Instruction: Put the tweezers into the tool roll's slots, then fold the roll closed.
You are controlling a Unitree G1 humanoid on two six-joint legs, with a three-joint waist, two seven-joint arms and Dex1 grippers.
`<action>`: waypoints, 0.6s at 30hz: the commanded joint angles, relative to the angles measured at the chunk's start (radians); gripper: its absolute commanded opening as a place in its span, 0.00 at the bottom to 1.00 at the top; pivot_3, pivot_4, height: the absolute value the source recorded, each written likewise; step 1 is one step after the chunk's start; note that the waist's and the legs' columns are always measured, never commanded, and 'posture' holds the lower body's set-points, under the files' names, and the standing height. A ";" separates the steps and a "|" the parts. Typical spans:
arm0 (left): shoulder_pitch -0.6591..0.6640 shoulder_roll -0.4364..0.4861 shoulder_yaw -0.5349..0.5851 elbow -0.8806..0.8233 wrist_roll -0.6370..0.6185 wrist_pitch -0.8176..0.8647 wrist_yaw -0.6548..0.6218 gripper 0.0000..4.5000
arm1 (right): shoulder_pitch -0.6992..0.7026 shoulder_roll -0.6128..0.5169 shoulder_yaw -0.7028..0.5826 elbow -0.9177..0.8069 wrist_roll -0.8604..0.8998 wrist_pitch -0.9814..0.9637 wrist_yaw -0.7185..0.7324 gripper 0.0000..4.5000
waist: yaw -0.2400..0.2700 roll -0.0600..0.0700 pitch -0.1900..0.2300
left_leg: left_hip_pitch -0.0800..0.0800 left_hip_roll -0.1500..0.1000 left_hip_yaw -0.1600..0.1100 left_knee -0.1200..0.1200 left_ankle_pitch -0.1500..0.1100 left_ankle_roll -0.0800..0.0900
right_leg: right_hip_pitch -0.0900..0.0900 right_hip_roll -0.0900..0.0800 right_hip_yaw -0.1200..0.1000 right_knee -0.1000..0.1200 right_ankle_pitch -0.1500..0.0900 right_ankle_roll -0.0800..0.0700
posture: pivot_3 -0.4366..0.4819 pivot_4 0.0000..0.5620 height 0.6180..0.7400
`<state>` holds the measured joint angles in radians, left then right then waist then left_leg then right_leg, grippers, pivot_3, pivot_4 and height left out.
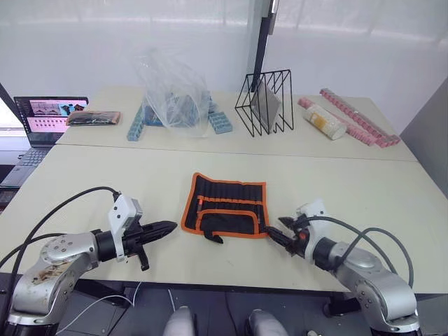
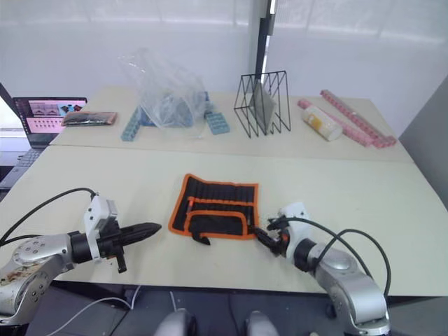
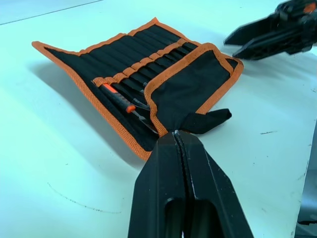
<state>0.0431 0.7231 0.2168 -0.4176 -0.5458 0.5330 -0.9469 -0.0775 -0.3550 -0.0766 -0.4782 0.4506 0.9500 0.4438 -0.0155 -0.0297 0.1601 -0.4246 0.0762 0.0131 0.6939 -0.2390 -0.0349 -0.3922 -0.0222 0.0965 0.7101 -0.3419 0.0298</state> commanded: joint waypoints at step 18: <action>0.023 0.008 -0.004 -0.024 0.012 -0.052 0.018 0.00 | -0.327 0.234 -0.397 0.314 0.347 0.452 -0.184 0.47 | -0.007 0.003 0.002 | -0.002 0.000 0.000 -0.002 0.000 0.000 | -0.003 0.000 0.000 0.000 0.000 0.000 | 0.48 0.27 0.58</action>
<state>0.0763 0.7203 0.2115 -0.4215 -0.5307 0.5004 -0.9280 -0.4051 -0.1151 -0.4479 -0.1583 0.7812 1.4043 0.2694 -0.0223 -0.0270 0.1617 -0.4264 0.0760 0.0132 0.6920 -0.2391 -0.0349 -0.3948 -0.0222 0.0966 0.7102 -0.3418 0.0297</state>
